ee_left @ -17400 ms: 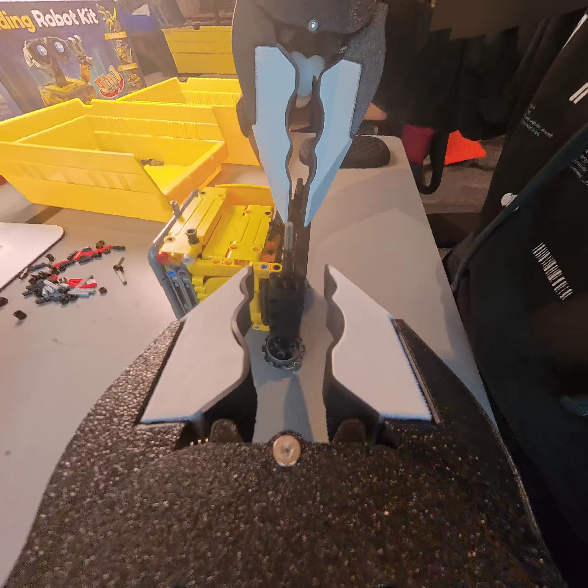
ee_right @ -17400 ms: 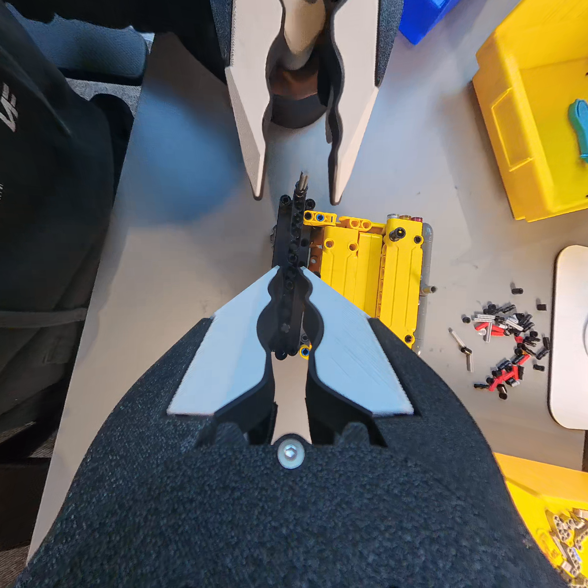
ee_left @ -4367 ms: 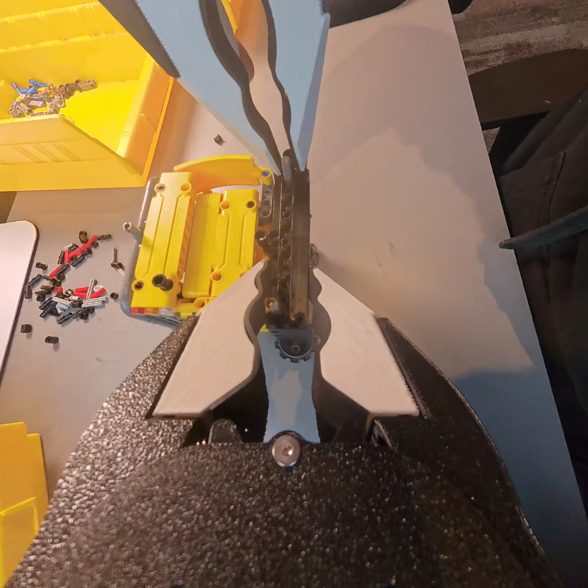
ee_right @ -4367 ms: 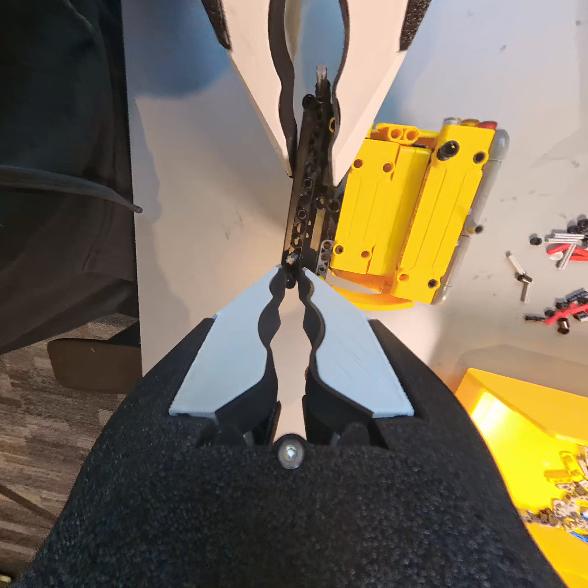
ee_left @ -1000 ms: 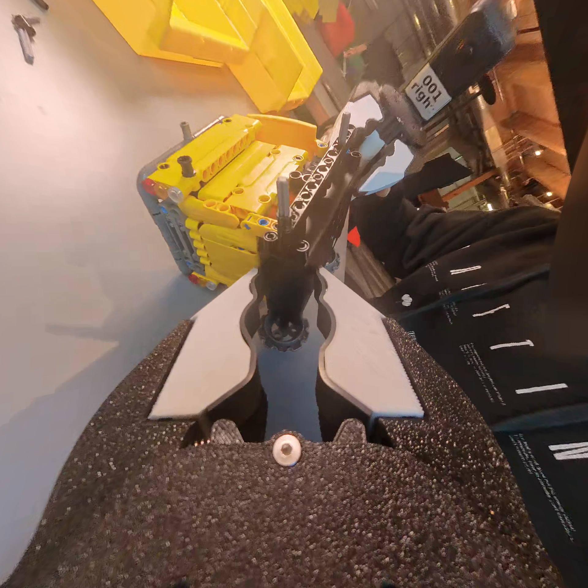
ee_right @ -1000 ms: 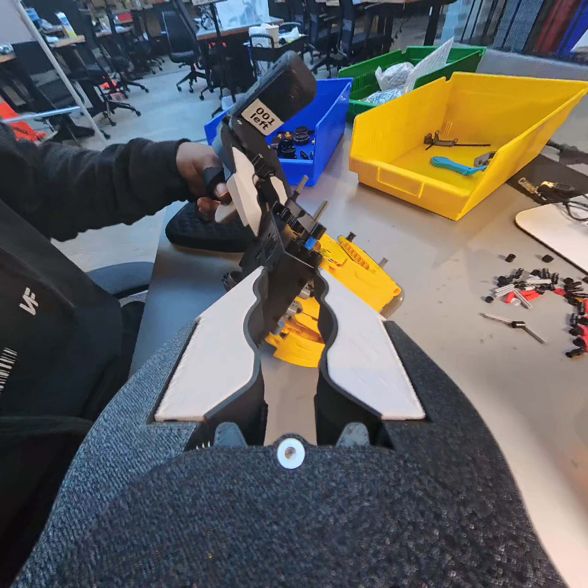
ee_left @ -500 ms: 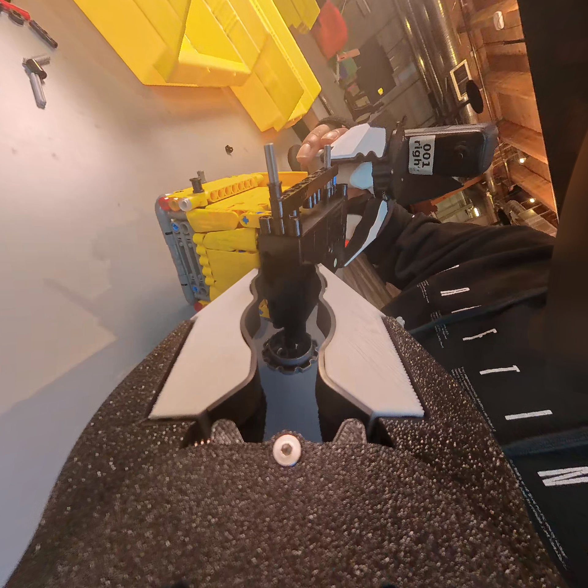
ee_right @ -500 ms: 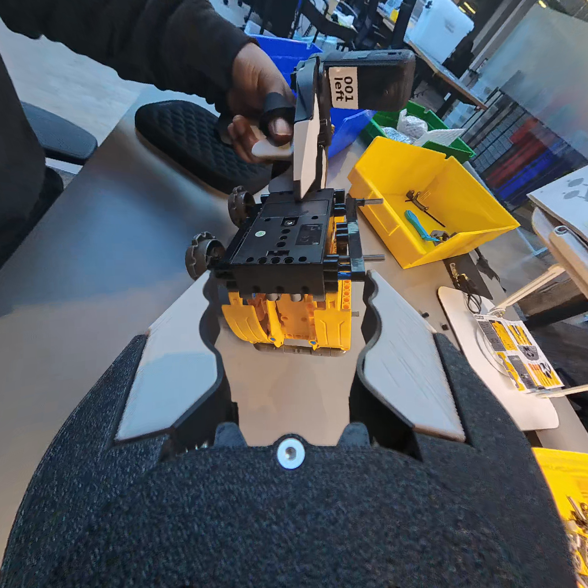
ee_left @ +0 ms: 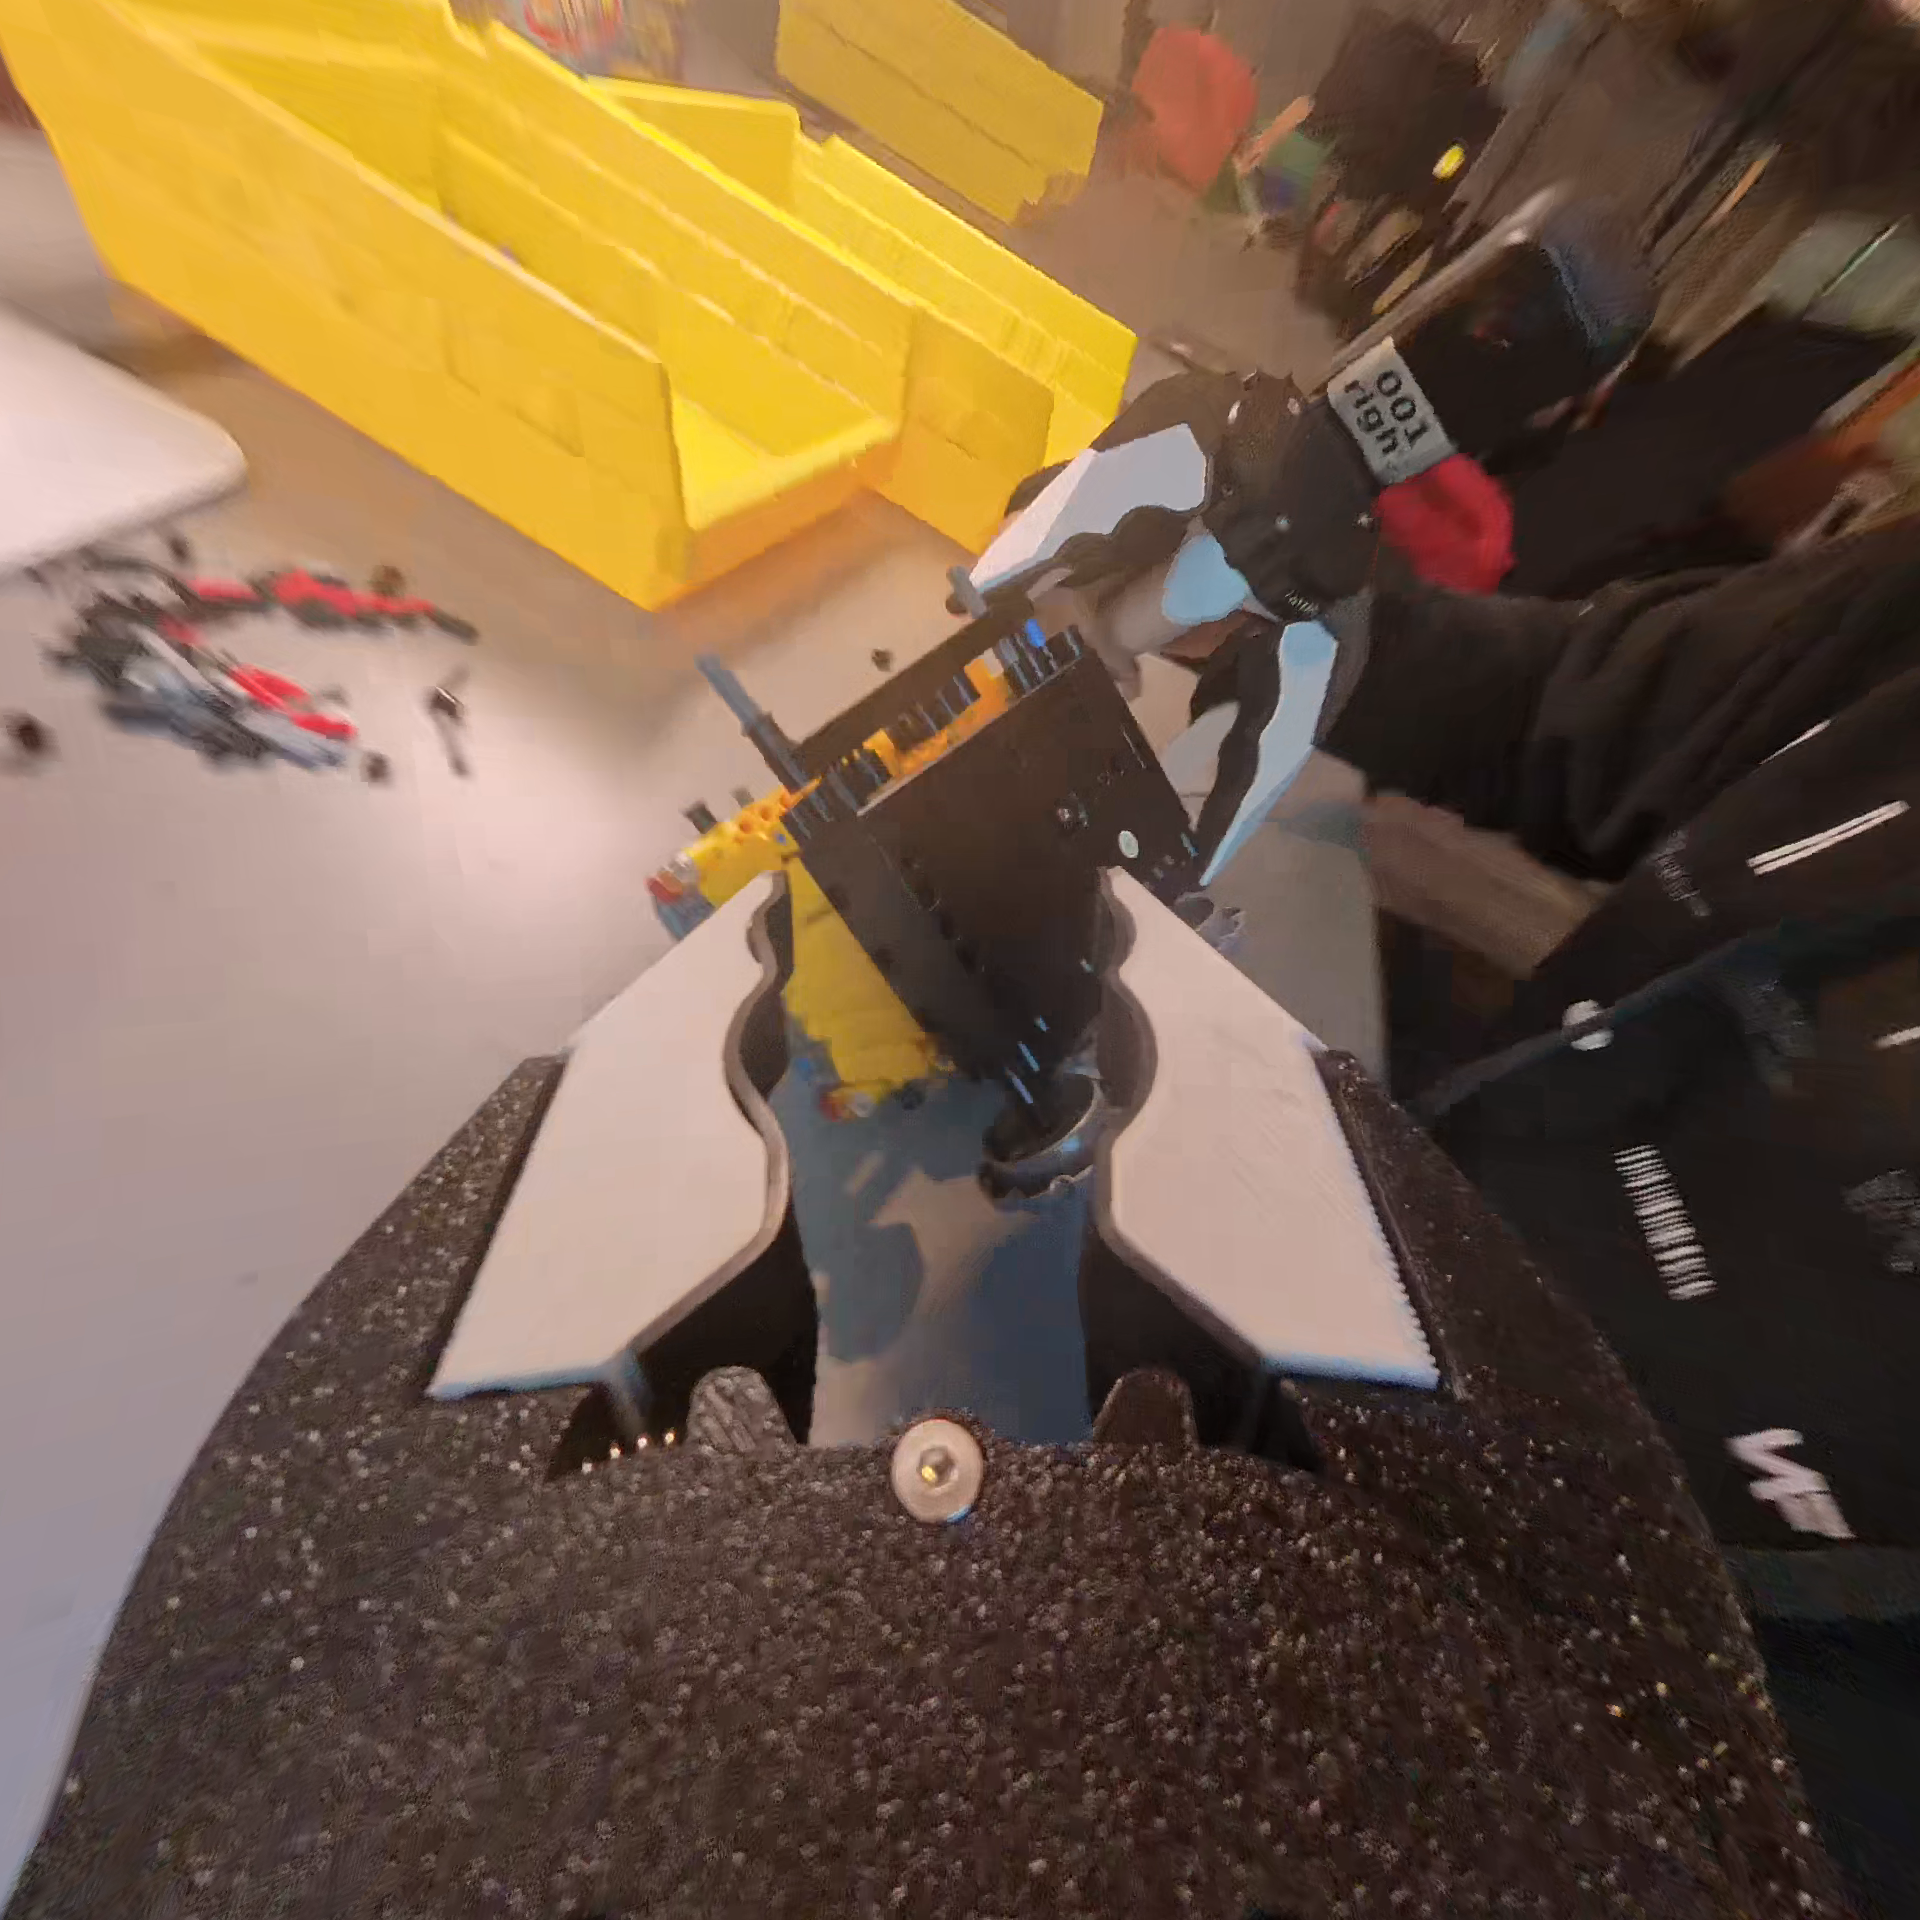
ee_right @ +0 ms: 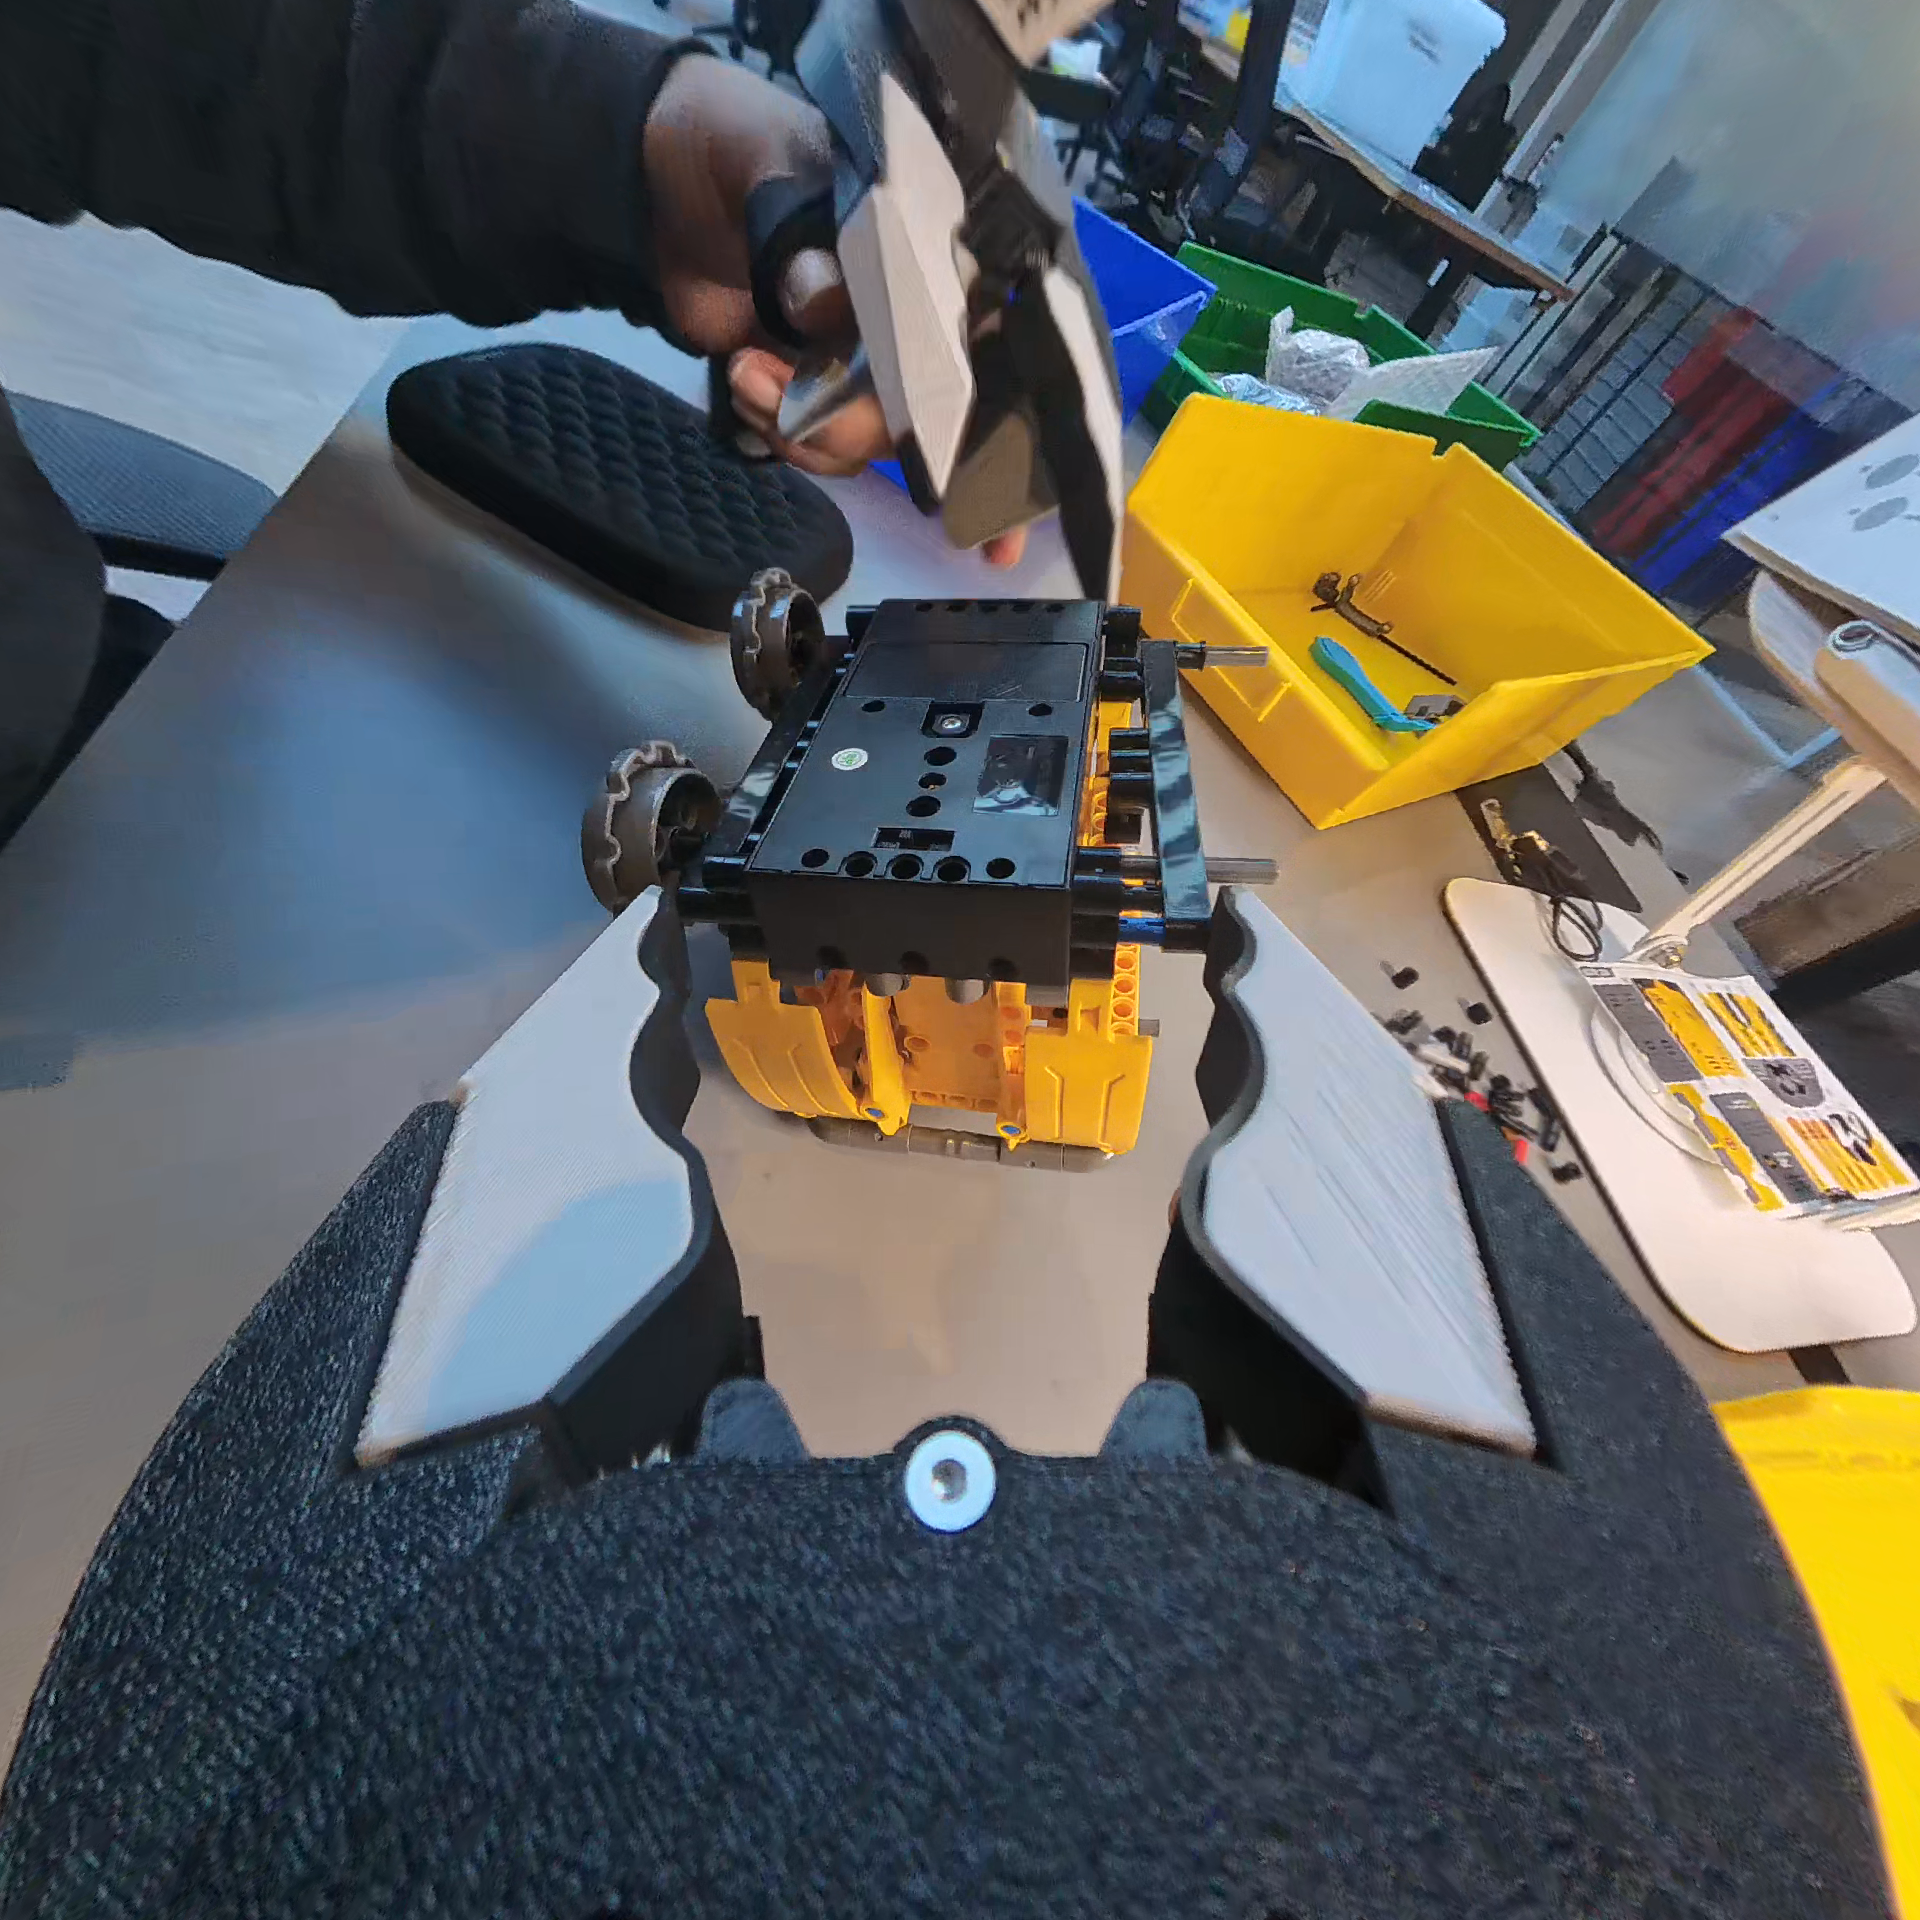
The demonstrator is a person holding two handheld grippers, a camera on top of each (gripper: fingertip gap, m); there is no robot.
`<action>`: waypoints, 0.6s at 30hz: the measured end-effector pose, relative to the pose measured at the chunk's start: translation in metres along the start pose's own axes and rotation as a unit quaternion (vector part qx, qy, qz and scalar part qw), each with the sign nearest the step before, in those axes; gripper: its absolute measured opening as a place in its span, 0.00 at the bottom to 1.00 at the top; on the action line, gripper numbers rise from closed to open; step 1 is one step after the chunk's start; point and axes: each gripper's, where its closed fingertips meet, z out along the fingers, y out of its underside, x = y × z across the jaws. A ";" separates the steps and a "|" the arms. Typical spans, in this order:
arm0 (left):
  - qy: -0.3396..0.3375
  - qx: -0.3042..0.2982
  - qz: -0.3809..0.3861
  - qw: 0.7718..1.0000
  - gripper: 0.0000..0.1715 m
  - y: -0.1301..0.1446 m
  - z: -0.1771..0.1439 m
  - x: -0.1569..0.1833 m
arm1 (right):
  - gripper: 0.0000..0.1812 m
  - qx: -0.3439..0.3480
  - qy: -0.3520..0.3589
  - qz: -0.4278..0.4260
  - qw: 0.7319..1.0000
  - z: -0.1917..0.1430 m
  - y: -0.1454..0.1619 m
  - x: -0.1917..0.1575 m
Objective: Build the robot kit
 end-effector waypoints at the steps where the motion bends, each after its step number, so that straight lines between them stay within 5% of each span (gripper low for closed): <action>1: -0.027 -0.008 0.060 0.998 0.38 -0.006 -0.002 0.000 | 0.55 0.003 -0.007 0.008 1.000 0.000 0.001 0.000; 4: -0.065 -0.070 0.223 0.970 0.51 -0.016 0.007 0.011 | 0.55 0.016 -0.045 0.040 0.998 0.002 0.000 -0.003; 6: -0.030 -0.152 0.269 0.950 0.56 -0.003 0.023 0.024 | 0.55 0.025 -0.067 0.054 0.996 0.006 -0.001 -0.007; 11: 0.045 -0.336 0.276 0.900 0.61 0.047 0.042 0.023 | 0.55 0.050 -0.115 0.086 0.988 0.014 -0.005 -0.018; 18: 0.056 -0.372 0.263 0.888 0.61 0.051 0.043 0.019 | 0.54 0.071 -0.116 0.112 0.984 0.015 -0.006 -0.014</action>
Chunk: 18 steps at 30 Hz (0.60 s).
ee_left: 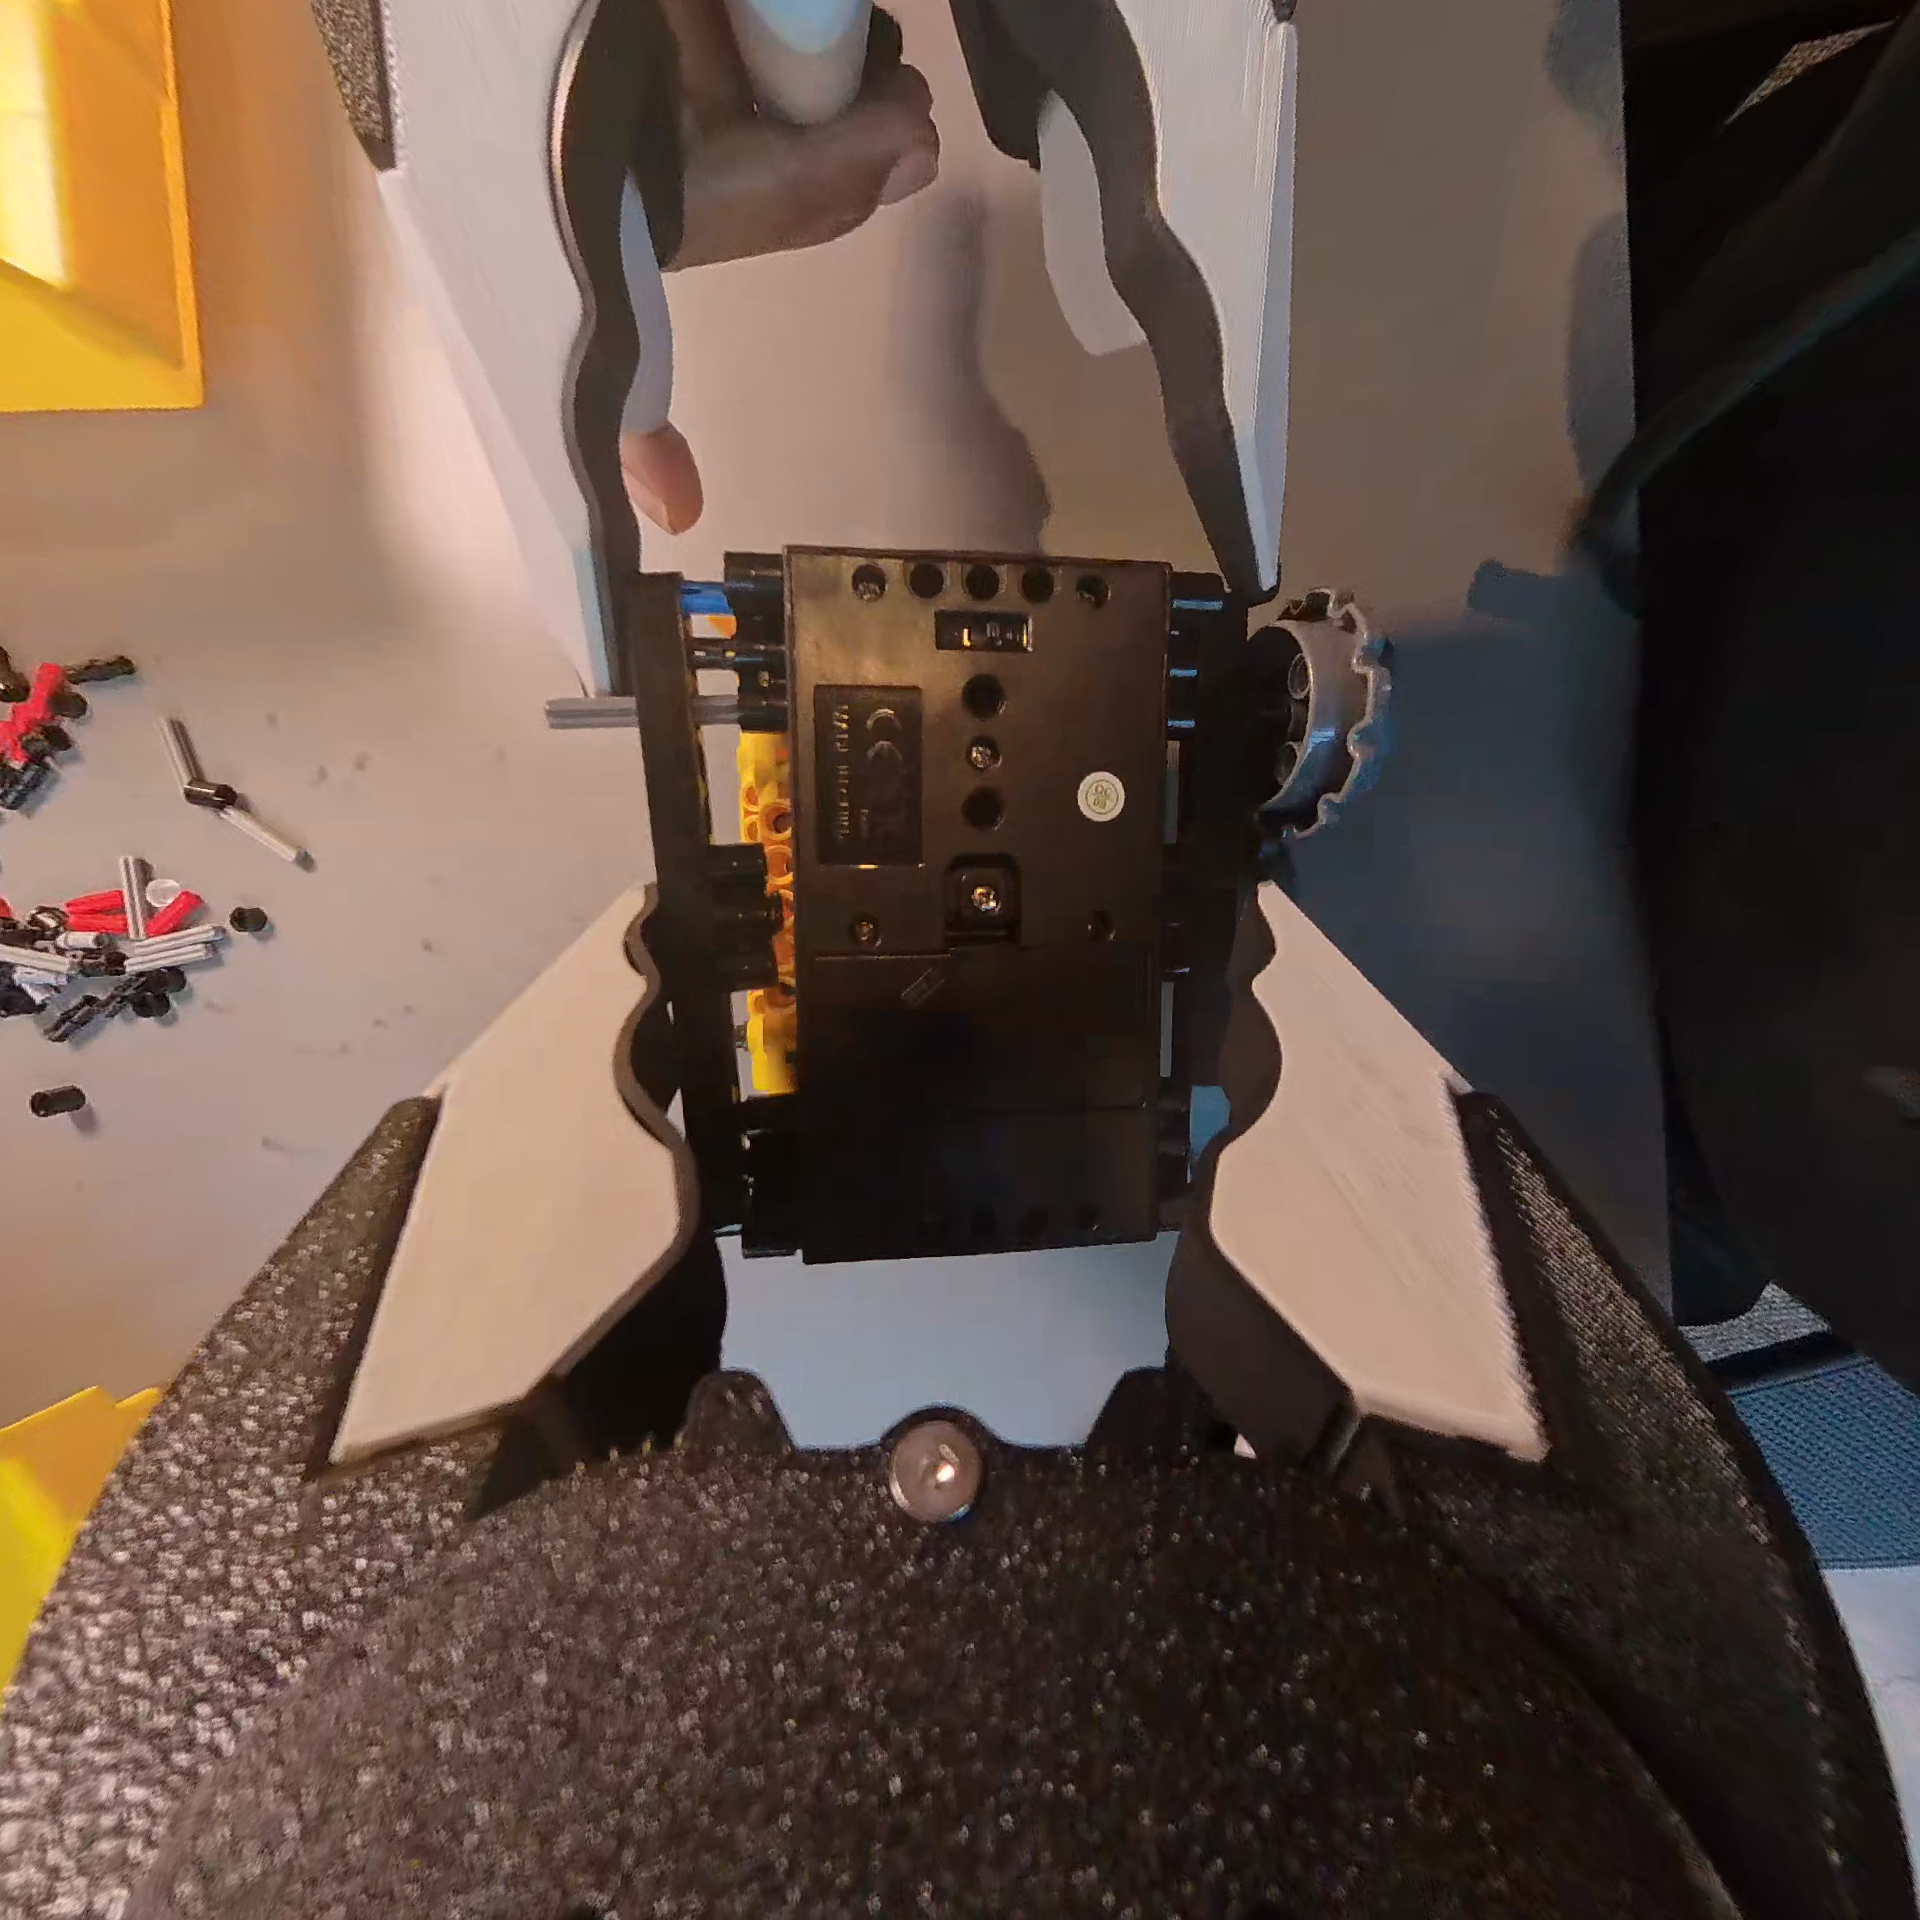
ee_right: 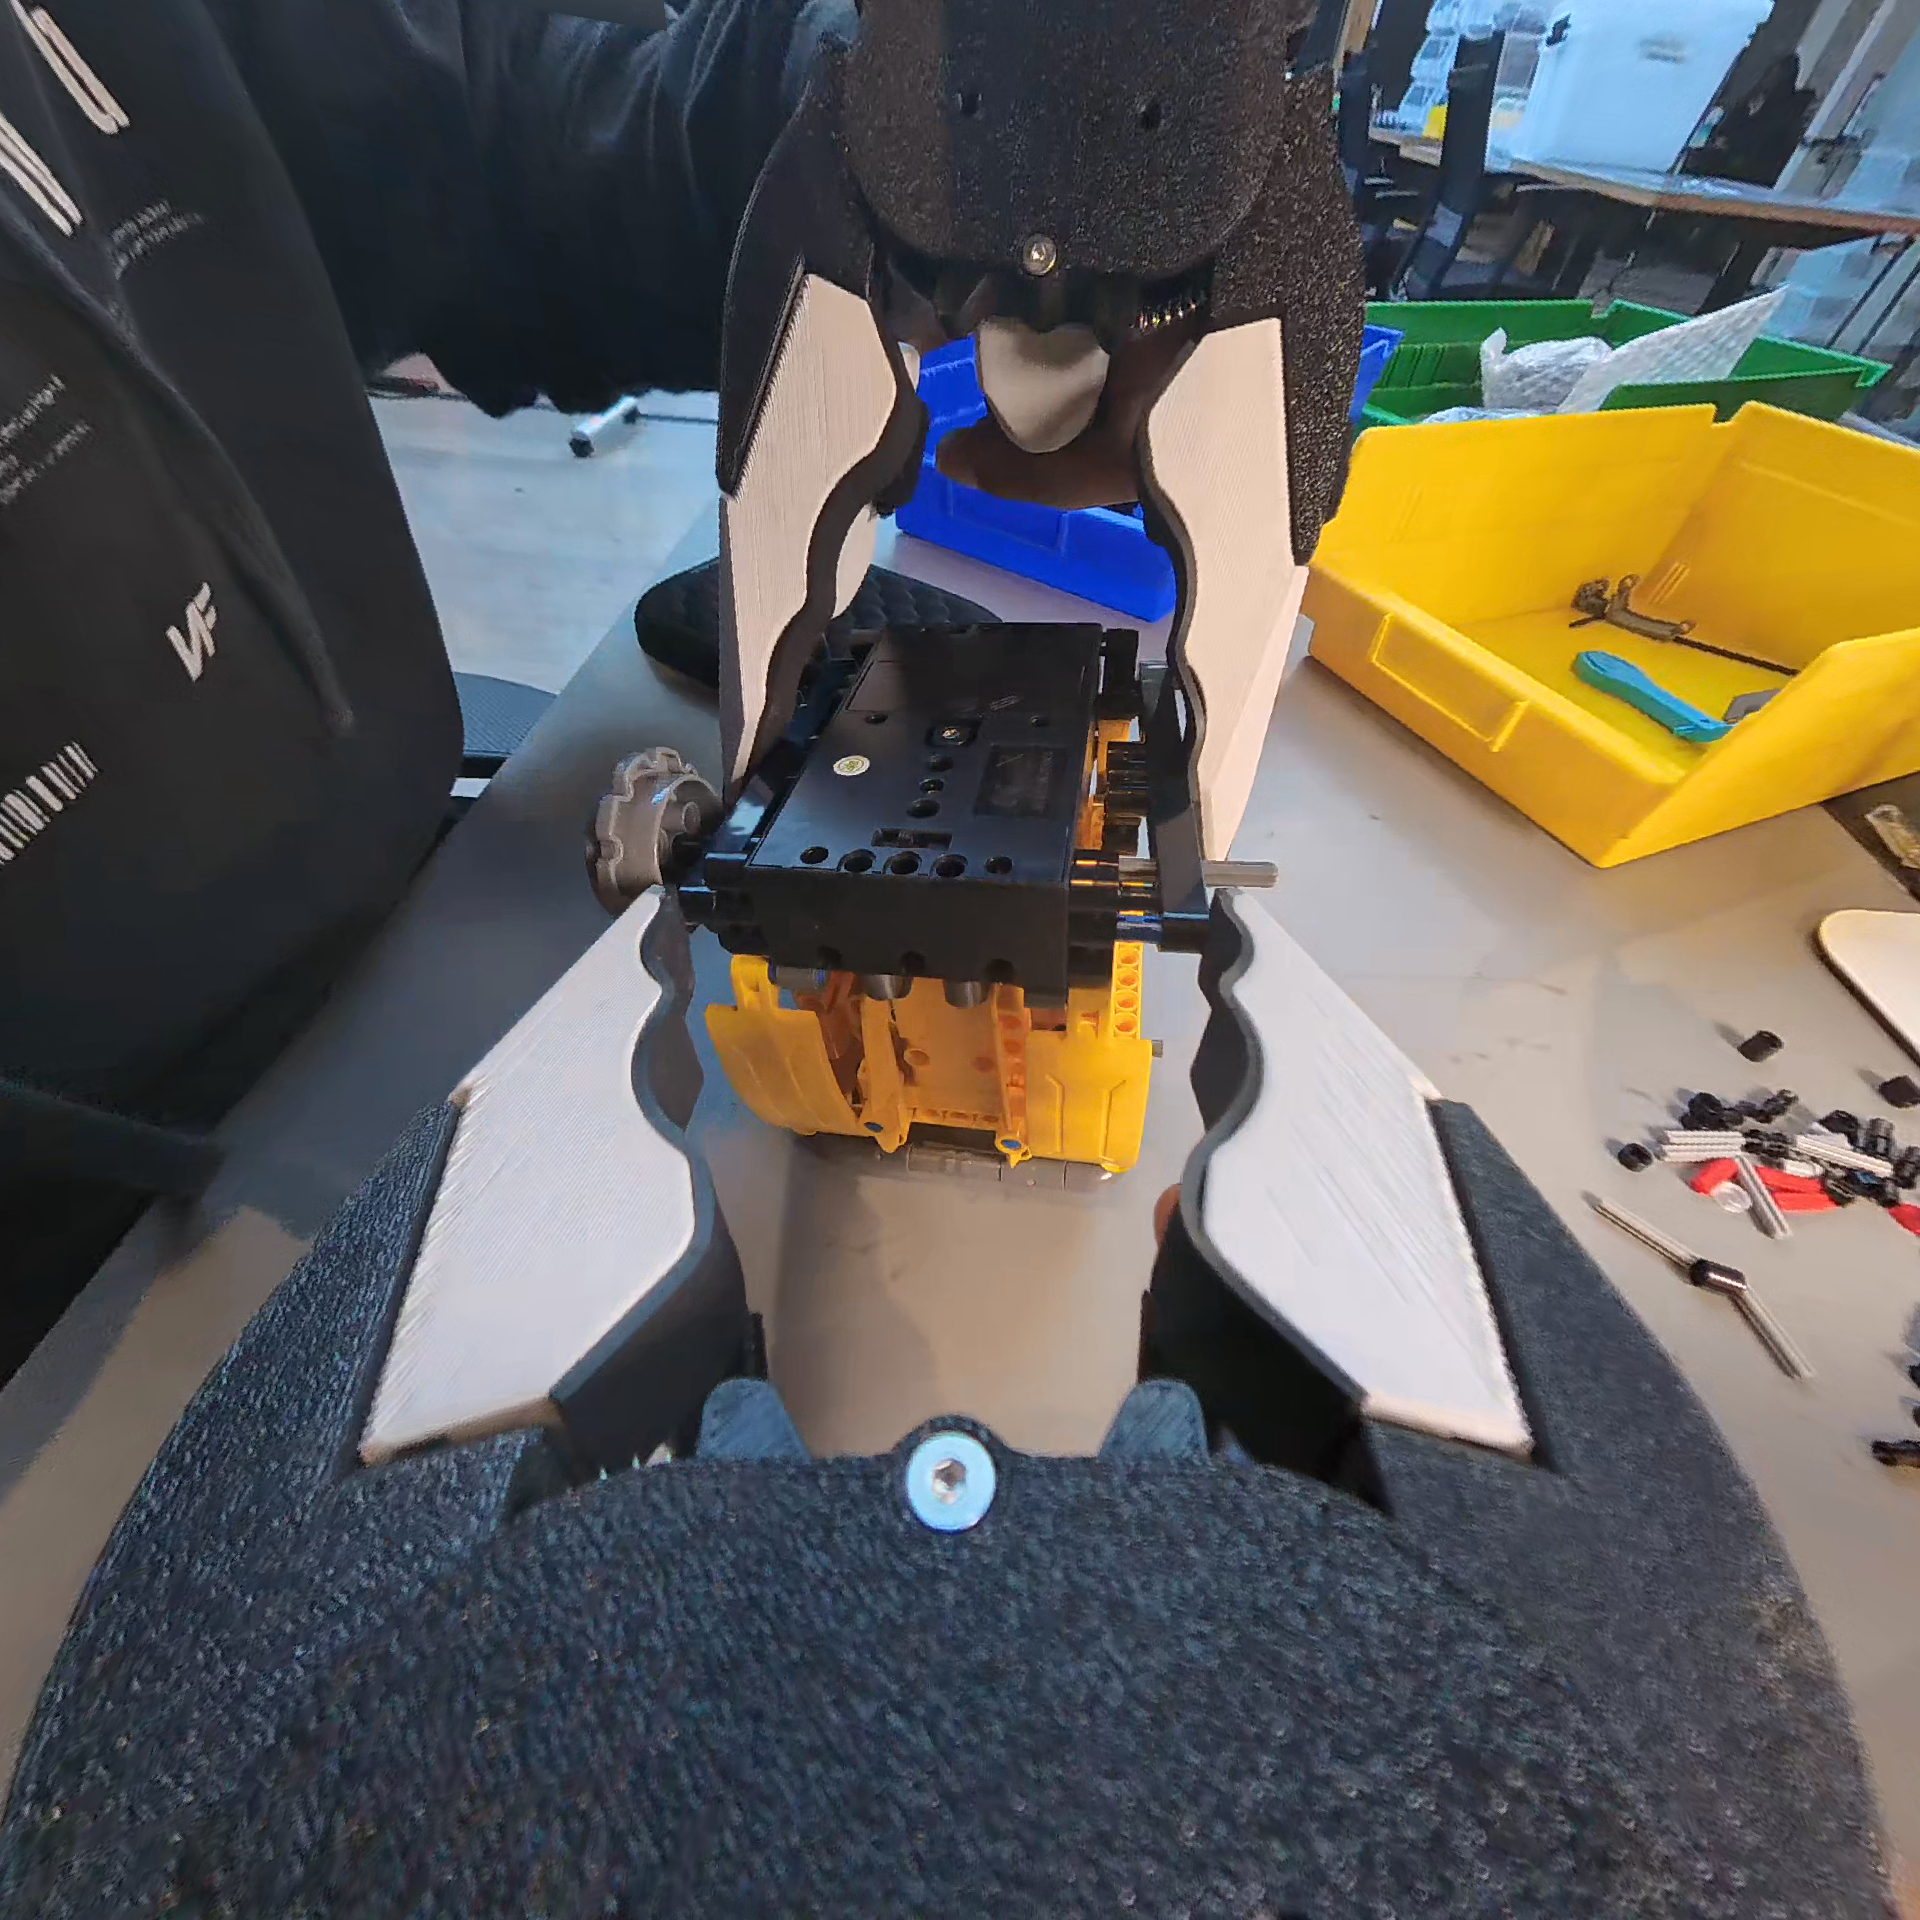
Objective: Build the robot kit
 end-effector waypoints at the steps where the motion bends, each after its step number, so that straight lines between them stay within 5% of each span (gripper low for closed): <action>1: 0.002 0.002 -0.002 1.000 0.61 0.000 0.000 0.000 | 0.54 0.002 0.000 0.002 1.000 0.000 0.000 0.000; 7: 0.011 0.005 -0.002 1.000 0.60 0.001 0.000 0.000 | 0.53 0.005 0.001 0.005 1.000 0.000 -0.002 0.001; 9: 0.026 0.000 0.026 0.999 0.61 0.001 0.001 0.008 | 0.31 0.017 -0.002 0.006 1.000 -0.005 -0.004 0.003; 10: 0.031 -0.009 0.037 0.999 0.61 0.001 0.002 0.012 | 0.29 0.028 -0.015 0.015 0.999 -0.006 -0.004 0.000; 18: 0.034 -0.001 -0.007 0.999 0.61 0.001 0.001 0.007 | 0.37 0.044 0.008 0.042 0.998 -0.015 -0.008 0.003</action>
